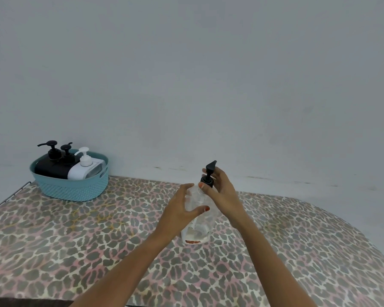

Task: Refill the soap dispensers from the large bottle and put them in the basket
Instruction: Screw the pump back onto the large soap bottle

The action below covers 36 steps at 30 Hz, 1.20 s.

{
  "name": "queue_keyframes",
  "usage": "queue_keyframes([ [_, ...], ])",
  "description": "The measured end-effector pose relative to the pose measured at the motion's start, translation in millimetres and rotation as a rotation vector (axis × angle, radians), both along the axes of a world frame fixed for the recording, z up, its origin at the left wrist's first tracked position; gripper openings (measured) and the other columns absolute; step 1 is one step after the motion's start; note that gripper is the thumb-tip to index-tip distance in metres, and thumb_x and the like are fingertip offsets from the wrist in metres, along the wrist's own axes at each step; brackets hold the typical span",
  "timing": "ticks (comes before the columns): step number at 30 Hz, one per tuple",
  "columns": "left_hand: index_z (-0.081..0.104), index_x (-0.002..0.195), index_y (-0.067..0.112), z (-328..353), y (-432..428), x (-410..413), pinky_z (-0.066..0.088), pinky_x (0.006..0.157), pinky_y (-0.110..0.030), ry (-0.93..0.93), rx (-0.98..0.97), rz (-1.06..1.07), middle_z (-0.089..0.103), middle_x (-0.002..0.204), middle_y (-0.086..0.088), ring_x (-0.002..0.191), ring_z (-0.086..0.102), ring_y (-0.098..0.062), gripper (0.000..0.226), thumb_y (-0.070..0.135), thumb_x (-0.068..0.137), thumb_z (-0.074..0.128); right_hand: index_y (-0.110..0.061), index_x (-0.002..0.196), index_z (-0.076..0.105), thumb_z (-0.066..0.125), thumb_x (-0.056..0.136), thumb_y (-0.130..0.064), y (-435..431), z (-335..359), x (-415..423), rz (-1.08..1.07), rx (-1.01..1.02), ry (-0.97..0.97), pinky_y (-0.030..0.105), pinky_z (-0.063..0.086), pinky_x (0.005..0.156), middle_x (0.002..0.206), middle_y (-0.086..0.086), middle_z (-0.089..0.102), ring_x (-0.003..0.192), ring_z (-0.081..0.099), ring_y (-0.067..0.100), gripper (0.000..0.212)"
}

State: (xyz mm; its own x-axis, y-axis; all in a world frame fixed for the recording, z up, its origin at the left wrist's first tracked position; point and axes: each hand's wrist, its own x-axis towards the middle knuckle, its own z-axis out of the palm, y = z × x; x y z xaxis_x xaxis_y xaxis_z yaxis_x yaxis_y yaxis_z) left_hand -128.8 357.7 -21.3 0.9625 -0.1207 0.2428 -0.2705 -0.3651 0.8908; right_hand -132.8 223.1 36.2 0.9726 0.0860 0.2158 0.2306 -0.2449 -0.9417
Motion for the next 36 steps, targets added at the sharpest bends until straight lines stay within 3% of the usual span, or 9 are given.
queue_keyframes([
  [4, 0.039, 0.125, 0.033, -1, -1, -1, 0.043, 0.086, -0.024, -0.008, 0.015, 0.006, 0.052, 0.12, 0.009, 0.108, 0.052, -0.009, 0.066, 0.048, 0.07, 0.072, -0.011, 0.11, 0.062, 0.069, 0.079, -0.01, -8, -1, 4, -0.092, -0.021, -0.074, 0.025, 0.05, 0.091, 0.102, -0.003, 0.066, 0.098, 0.062, 0.01, 0.032],
  [9, 0.04, 0.121, 0.035, -1, -2, -2, 0.044, 0.091, -0.029, -0.018, 0.013, 0.003, 0.052, 0.119, 0.008, 0.11, 0.051, -0.011, 0.061, 0.046, 0.071, 0.072, -0.009, 0.1, 0.048, 0.079, 0.069, -0.017, 8, -3, 8, -0.248, -0.062, -0.137, 0.002, 0.039, 0.064, 0.086, -0.007, 0.052, 0.078, 0.051, 0.001, 0.045],
  [13, 0.039, 0.12, 0.038, -2, 0, -1, 0.046, 0.094, -0.033, -0.01, 0.001, -0.006, 0.053, 0.12, 0.008, 0.11, 0.052, -0.011, 0.062, 0.049, 0.069, 0.072, -0.021, 0.121, 0.044, 0.072, 0.077, -0.02, 1, -1, 4, -0.072, -0.083, -0.098, 0.003, 0.037, 0.079, 0.108, -0.018, 0.047, 0.101, 0.048, -0.004, 0.052],
  [17, 0.039, 0.124, 0.034, -3, 0, 1, 0.047, 0.093, -0.034, -0.005, 0.016, 0.003, 0.053, 0.118, 0.006, 0.108, 0.053, -0.012, 0.067, 0.049, 0.068, 0.073, -0.016, 0.118, 0.058, 0.064, 0.082, -0.005, -17, 5, 0, 0.047, -0.064, -0.02, 0.026, 0.042, 0.101, 0.116, -0.008, 0.061, 0.11, 0.056, 0.003, 0.038],
  [20, 0.039, 0.125, 0.033, -2, -2, -1, 0.047, 0.092, -0.032, -0.012, 0.016, 0.009, 0.052, 0.119, 0.007, 0.108, 0.052, -0.011, 0.068, 0.048, 0.068, 0.073, -0.013, 0.102, 0.064, 0.075, 0.071, -0.006, -16, 5, 6, -0.091, -0.073, -0.059, 0.03, 0.05, 0.091, 0.099, 0.0, 0.067, 0.094, 0.063, 0.013, 0.034],
  [24, 0.038, 0.126, 0.033, 0, -1, -1, 0.043, 0.092, -0.028, -0.005, 0.007, 0.011, 0.05, 0.122, 0.007, 0.112, 0.05, -0.011, 0.067, 0.045, 0.07, 0.073, -0.018, 0.09, 0.049, 0.081, 0.066, -0.016, -1, -2, 8, -0.21, -0.12, -0.147, 0.005, 0.041, 0.066, 0.089, -0.005, 0.055, 0.077, 0.052, 0.004, 0.04],
  [29, 0.038, 0.124, 0.035, -2, 0, 1, 0.045, 0.091, -0.029, -0.002, 0.015, 0.008, 0.051, 0.121, 0.008, 0.11, 0.051, -0.011, 0.066, 0.049, 0.069, 0.072, -0.023, 0.122, 0.049, 0.065, 0.084, -0.015, -9, 0, 2, 0.026, -0.111, -0.007, 0.024, 0.04, 0.098, 0.116, -0.008, 0.058, 0.113, 0.052, 0.006, 0.042],
  [32, 0.039, 0.123, 0.035, -3, 0, 1, 0.048, 0.092, -0.034, -0.006, 0.01, 0.001, 0.053, 0.119, 0.007, 0.108, 0.053, -0.011, 0.066, 0.048, 0.069, 0.073, -0.011, 0.116, 0.059, 0.065, 0.08, -0.002, -15, 4, 4, 0.019, -0.093, -0.007, 0.034, 0.043, 0.102, 0.111, 0.001, 0.065, 0.109, 0.059, 0.013, 0.038],
  [36, 0.038, 0.125, 0.033, -2, -1, 0, 0.046, 0.092, -0.03, -0.012, 0.011, 0.01, 0.053, 0.12, 0.007, 0.108, 0.052, -0.01, 0.067, 0.047, 0.069, 0.073, -0.011, 0.097, 0.057, 0.08, 0.067, -0.015, -3, 0, 7, -0.21, -0.137, -0.1, 0.006, 0.044, 0.071, 0.092, -0.004, 0.062, 0.08, 0.057, 0.005, 0.038],
])
